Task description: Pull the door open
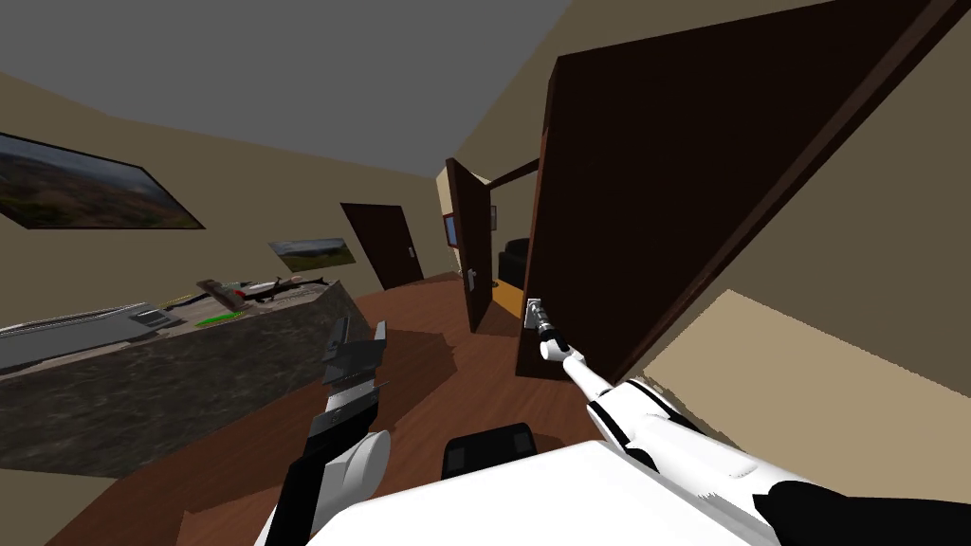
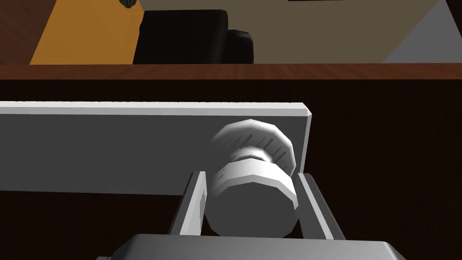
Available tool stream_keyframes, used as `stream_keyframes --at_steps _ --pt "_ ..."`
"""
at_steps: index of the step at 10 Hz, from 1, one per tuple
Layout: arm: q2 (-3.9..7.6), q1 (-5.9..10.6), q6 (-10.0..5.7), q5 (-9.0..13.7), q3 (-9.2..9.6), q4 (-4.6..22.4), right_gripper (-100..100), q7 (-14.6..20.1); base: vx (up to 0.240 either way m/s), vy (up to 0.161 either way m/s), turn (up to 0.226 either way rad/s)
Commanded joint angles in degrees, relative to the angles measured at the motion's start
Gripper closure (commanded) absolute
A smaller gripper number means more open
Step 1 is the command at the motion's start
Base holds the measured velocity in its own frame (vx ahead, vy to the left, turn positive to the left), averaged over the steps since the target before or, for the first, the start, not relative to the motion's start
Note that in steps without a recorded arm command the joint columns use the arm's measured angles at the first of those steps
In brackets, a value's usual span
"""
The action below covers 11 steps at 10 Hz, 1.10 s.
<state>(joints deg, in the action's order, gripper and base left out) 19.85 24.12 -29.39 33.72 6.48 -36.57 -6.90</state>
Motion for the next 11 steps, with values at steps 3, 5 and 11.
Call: stream_keyframes --at_steps 3,5,11 --pt "0.30 -0.53 0.14 -0.6 1.98 -1.0 100 1.5 -0.184 -0.071 0.091" --pt "0.59 -0.74 0.20 -1.0 3.19 -1.5 100 2.5 -0.216 -0.070 0.096" --pt "1.11 -1.04 0.19 -1.6 5.61 -2.1 100 4.4 -0.153 -0.064 0.066"
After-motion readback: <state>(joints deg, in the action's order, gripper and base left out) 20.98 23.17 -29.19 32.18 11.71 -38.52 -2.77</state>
